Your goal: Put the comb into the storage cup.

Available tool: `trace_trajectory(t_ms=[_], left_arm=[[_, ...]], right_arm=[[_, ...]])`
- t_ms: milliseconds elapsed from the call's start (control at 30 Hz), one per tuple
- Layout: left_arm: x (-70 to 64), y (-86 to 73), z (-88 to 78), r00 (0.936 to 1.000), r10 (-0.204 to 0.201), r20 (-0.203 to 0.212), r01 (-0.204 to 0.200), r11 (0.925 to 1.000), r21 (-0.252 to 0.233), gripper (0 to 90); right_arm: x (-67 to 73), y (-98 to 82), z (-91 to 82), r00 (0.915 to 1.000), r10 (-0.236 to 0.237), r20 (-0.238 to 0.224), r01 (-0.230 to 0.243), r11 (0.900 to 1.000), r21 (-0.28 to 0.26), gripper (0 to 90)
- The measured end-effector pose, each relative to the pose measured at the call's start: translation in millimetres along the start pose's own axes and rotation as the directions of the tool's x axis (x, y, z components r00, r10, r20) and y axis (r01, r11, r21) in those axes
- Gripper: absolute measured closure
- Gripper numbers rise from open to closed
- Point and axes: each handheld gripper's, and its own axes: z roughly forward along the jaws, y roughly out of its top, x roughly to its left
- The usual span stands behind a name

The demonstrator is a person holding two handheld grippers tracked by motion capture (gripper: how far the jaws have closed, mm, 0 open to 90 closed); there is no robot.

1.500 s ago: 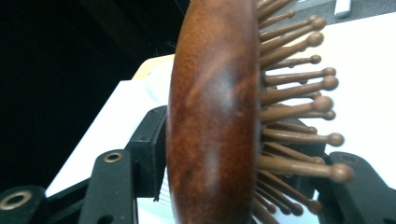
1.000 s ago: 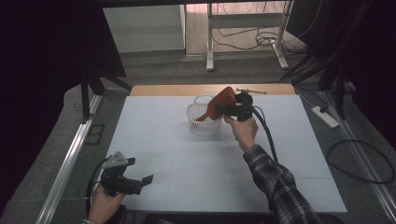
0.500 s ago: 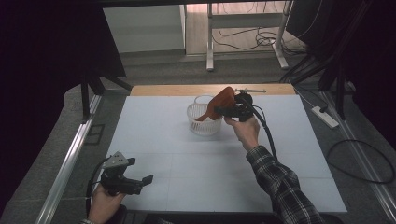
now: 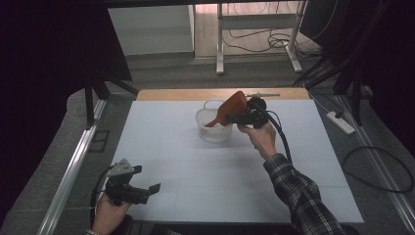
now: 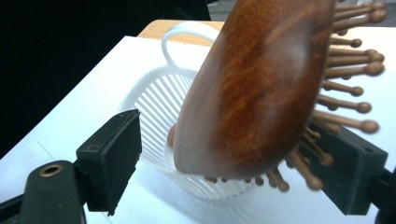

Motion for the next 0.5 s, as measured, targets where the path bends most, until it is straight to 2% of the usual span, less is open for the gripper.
trace_trajectory(t_ms=[333,500], left_arm=[[1.0,-0.3,-0.7,1.0000,-0.005,0.008,0.005,1.0000,-0.007,0.3],[2.6,-0.6,-1.2,0.9996,-0.029,0.000,0.029,0.9995,-0.012,0.0]], right_arm=[[-1.0,-3.8,-7.7,0.9989,-0.034,-0.032,0.035,0.999,0.020,12.8],[0.2,-6.2,-12.8,0.9975,-0.064,-0.031,0.065,0.998,0.024,6.8]])
